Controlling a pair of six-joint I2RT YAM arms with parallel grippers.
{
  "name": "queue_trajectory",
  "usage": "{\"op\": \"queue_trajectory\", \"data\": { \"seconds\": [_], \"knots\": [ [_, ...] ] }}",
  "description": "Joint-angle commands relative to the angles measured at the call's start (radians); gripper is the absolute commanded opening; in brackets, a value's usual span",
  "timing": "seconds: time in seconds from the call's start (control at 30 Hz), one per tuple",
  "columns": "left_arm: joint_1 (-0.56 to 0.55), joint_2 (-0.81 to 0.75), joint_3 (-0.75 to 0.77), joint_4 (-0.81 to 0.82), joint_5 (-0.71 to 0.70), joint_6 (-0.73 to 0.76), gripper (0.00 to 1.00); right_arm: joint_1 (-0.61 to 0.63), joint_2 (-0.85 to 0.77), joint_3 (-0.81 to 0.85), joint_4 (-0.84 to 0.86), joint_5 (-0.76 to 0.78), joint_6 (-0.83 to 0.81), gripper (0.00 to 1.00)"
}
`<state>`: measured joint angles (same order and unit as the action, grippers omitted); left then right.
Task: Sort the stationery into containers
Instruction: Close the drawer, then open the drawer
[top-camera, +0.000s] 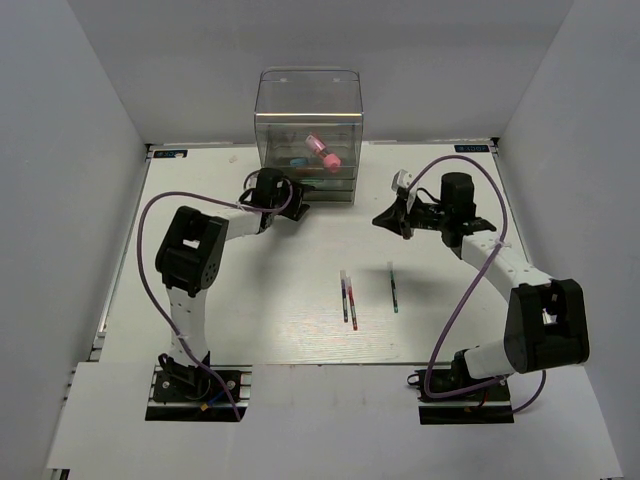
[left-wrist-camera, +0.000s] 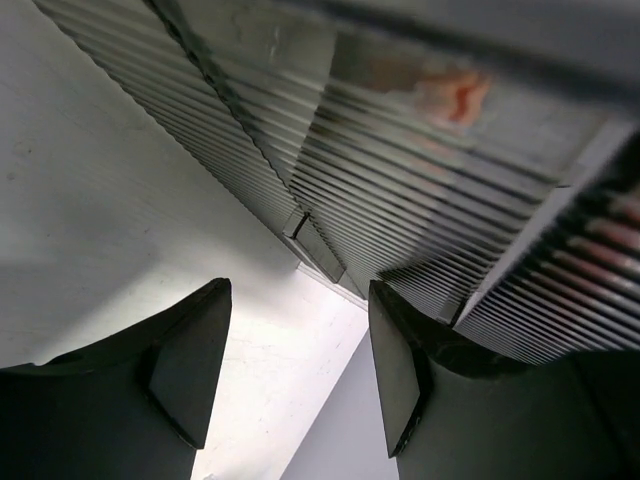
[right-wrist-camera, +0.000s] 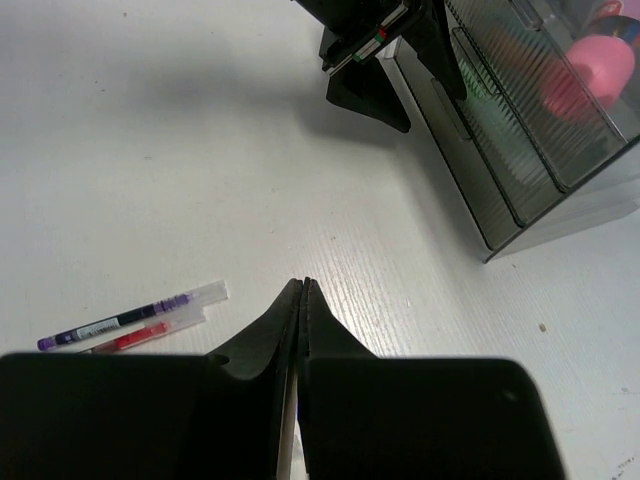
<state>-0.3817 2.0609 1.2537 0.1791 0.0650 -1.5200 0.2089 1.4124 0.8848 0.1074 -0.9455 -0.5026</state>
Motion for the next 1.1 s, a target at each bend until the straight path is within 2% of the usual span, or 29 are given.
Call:
{"op": "queue_trajectory", "data": {
  "seconds": [0.0,0.17,0.3,0.47,0.57,0.8,1.07],
  "knots": [
    [0.006,0.004,0.052,-0.001,-0.011,0.007,0.67,-0.014,-0.03,-0.014,0.008,-0.03,0.013,0.0],
    [0.006,0.025,0.061,-0.001,-0.011,0.007,0.67,-0.031,-0.041,-0.033,0.003,-0.03,0.015,0.0],
    [0.006,0.036,0.07,0.043,-0.011,0.007,0.6,-0.042,-0.044,-0.044,0.0,-0.033,0.018,0.0],
    [0.006,0.045,0.059,0.08,-0.046,0.007,0.6,-0.048,-0.047,-0.056,-0.002,-0.036,0.018,0.0],
    [-0.003,0.036,0.029,0.129,-0.07,0.007,0.56,-0.051,-0.05,-0.058,-0.002,-0.035,0.01,0.0],
    [-0.012,0.036,-0.048,0.293,-0.099,0.007,0.34,-0.052,-0.05,-0.075,-0.006,-0.039,0.001,0.0],
    [-0.013,0.045,-0.068,0.312,-0.12,0.007,0.28,-0.059,-0.056,-0.083,-0.014,-0.05,-0.008,0.0]
  ]
}}
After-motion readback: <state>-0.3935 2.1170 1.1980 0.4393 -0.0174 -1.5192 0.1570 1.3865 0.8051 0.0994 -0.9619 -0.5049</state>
